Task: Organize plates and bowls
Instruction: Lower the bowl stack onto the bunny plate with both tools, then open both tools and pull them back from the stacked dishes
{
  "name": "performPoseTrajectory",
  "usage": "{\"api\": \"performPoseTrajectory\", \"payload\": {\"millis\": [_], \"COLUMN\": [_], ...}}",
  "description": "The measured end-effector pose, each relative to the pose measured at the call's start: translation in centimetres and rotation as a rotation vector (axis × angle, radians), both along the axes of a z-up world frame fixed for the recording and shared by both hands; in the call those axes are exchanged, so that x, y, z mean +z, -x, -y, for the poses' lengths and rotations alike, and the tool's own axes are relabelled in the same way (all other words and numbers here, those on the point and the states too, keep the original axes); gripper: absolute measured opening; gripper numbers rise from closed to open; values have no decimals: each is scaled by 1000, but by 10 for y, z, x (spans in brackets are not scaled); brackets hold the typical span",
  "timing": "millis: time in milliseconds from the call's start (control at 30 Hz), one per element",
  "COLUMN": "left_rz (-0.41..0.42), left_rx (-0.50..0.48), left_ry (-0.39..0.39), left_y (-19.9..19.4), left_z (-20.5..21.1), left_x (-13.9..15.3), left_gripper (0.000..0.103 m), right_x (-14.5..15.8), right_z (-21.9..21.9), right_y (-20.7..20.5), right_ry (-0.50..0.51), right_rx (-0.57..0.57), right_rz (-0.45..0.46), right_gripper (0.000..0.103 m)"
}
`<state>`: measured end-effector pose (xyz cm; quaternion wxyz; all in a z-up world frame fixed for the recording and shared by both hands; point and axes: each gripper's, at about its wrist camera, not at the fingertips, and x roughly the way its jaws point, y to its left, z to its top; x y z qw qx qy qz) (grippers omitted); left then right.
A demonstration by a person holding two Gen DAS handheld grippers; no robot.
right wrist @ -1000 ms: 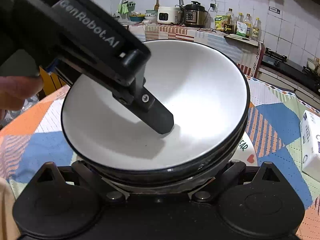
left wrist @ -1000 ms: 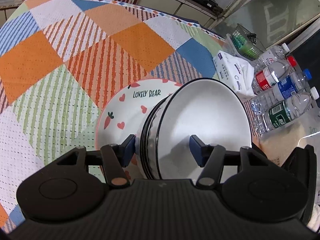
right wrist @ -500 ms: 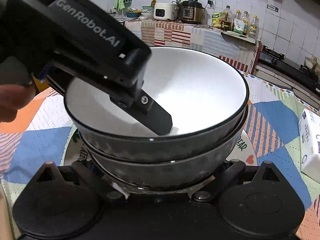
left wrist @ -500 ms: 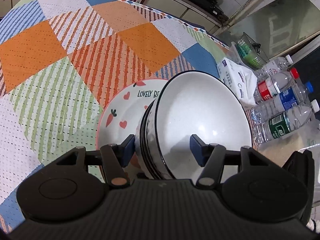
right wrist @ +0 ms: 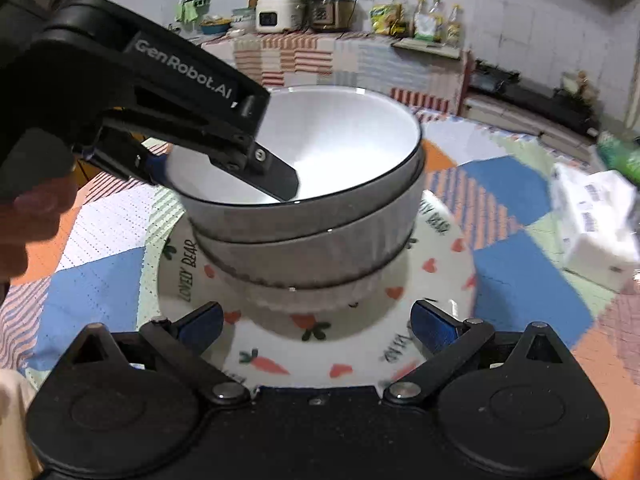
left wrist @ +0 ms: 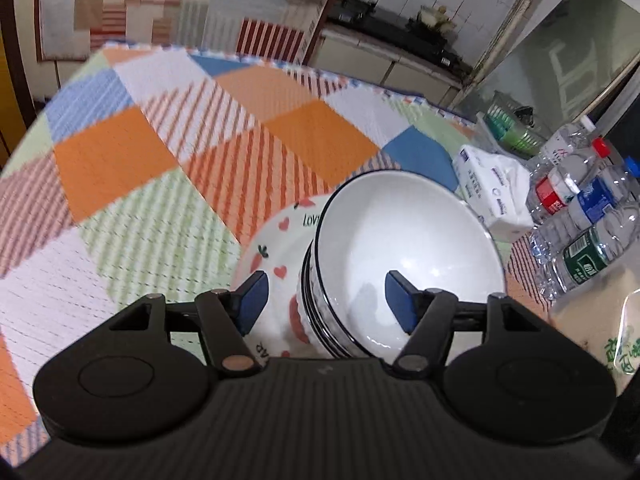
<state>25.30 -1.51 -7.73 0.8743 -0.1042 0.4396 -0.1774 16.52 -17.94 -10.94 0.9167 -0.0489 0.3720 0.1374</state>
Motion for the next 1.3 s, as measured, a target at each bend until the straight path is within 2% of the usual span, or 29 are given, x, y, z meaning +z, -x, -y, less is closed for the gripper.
{"api": "performPoseTrajectory", "payload": {"millis": [133,267,367,500,700,800,1033,1300], "left_rz": [1,33,52,69,96,97,79,91], "left_rx": [15,29,37,1,-5,-2,24,14], "left_ry": [23,34,19,-37,-99,-79,-34,-107], "left_y": [12,26,40,62,103,121,147,165], "left_z": [-2,-4,-4,-4,-3,-9,-22,-23], "left_x": [11,28,42,60,78,86,95,98], "left_gripper": [65,65,65,65,65,66,68,69], "right_x": [14,27,34,46,73,86,117,142], "right_z": [1,5,9,17,33,39,48,42], "right_y": [14,18,24,34,59,68,101,132], "right_ry": [-7,0,1,-3,-52,-70,-61,-35], "right_rx": [8,-41,-93,-170,-255,-272,-318,-314], "right_rz": [23,14,-1,-22,6,5,99,150], "right_gripper": [102,102,102,102,102,102,101,101]}}
